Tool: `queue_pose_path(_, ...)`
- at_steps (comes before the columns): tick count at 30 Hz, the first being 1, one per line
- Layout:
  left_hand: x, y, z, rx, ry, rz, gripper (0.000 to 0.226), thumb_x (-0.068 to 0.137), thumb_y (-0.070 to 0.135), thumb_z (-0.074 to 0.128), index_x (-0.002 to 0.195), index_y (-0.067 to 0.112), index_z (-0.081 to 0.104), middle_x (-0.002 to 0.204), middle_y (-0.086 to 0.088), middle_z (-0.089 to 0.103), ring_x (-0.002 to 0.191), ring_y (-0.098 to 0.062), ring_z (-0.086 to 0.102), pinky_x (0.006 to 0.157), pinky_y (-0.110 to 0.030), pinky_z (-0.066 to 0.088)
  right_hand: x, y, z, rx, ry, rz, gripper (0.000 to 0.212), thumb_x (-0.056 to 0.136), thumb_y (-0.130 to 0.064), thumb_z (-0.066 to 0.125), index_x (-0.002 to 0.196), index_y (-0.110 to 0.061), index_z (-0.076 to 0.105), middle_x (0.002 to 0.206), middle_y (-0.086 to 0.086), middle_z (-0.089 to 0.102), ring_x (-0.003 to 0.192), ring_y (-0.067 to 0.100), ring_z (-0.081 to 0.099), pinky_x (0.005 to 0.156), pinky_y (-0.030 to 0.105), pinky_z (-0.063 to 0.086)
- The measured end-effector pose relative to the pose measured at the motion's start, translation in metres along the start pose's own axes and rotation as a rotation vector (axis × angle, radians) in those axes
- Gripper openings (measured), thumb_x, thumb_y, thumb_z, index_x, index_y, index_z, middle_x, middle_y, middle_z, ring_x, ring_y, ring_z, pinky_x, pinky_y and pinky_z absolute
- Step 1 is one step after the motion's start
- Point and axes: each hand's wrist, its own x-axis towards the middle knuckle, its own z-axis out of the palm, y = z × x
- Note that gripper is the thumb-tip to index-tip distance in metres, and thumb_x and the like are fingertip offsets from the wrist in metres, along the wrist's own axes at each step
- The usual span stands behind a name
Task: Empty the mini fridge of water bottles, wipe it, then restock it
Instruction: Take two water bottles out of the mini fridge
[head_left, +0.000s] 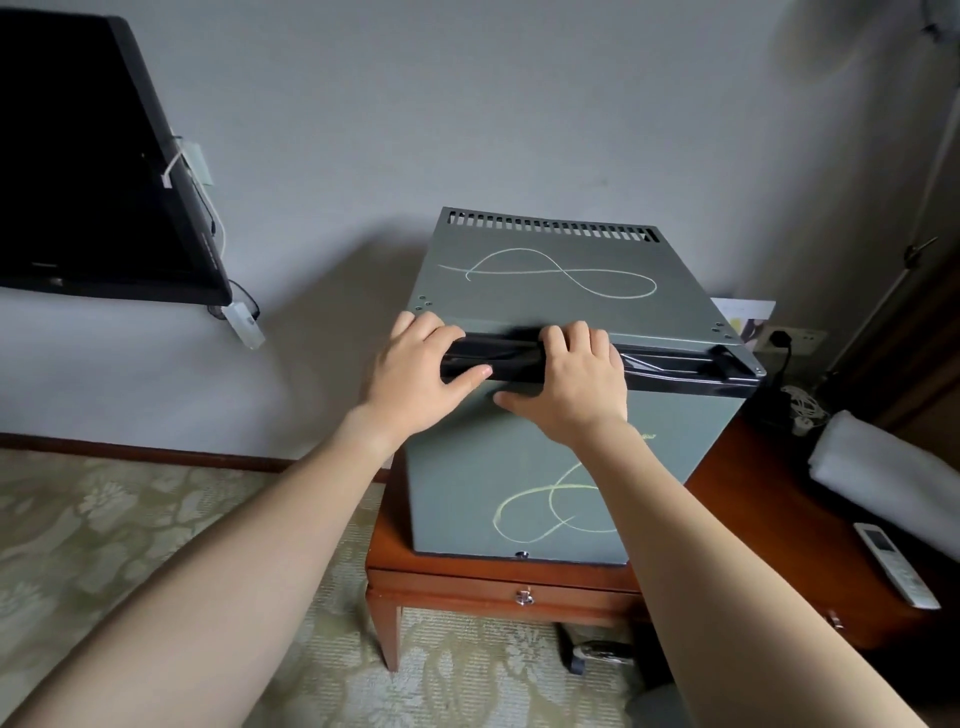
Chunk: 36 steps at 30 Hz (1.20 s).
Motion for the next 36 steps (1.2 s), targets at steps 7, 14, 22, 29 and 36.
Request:
queue_pose_path(7,-0.078,0.031,-0.029,0.007,0.201,0.048,0.045,0.084,0.044,0.058,0.109,0.011,0.075,0.096,-0.001,0.069,0.087,-0.031,0.057,0.076,-0.035,0.05,-0.059,-0.012,-0.023,-0.105,-0.174,-0.096,0.124,0.047,-0.096,0.053,0.144,-0.025,0.027,0.137,0.015,0.035,0.134,0.04,0.028,0.118,0.057,0.009)
queue_pose_path(14,-0.178,0.105,-0.065,-0.024,0.243,0.113,0.031,0.085,0.027,0.056,0.106,0.015,0.075,0.111,0.007,0.073,0.097,-0.024,0.064,0.084,-0.039,0.043,-0.179,-0.029,-0.053,0.039,-0.139,-0.28,0.116,0.062,-0.079,0.056,0.15,-0.012,0.025,0.153,0.019,0.026,0.15,0.04,0.008,0.117,0.066,-0.004)
queue_pose_path(22,-0.256,0.221,-0.059,-0.261,0.31,0.262,0.033,0.087,0.031,0.071,0.106,0.004,0.076,0.112,-0.006,0.074,0.098,-0.025,0.064,0.086,-0.036,0.053,-0.292,0.066,-0.098,0.386,0.032,-0.265,0.073,0.073,-0.052,0.049,0.137,-0.018,0.05,0.146,-0.005,0.048,0.147,0.013,0.03,0.123,0.053,0.009)
queue_pose_path(29,-0.278,0.315,-0.044,-0.324,0.24,0.385,0.025,0.09,0.018,0.062,0.108,0.007,0.077,0.109,-0.003,0.075,0.095,-0.026,0.065,0.082,-0.042,0.05,-0.346,0.152,-0.136,0.365,0.041,-0.168,0.058,0.071,-0.023,0.075,0.127,-0.016,0.061,0.137,-0.004,0.06,0.14,0.016,0.042,0.123,0.045,0.017)
queue_pose_path(36,-0.27,0.373,-0.035,-0.355,0.025,0.454,0.017,0.09,0.011,0.059,0.098,0.005,0.073,0.1,-0.006,0.07,0.097,-0.03,0.057,0.082,-0.045,0.046,-0.371,0.2,-0.151,0.212,0.043,-0.079,0.062,0.074,-0.015,0.072,0.134,-0.011,0.058,0.14,0.004,0.058,0.139,0.022,0.044,0.121,0.046,0.017)
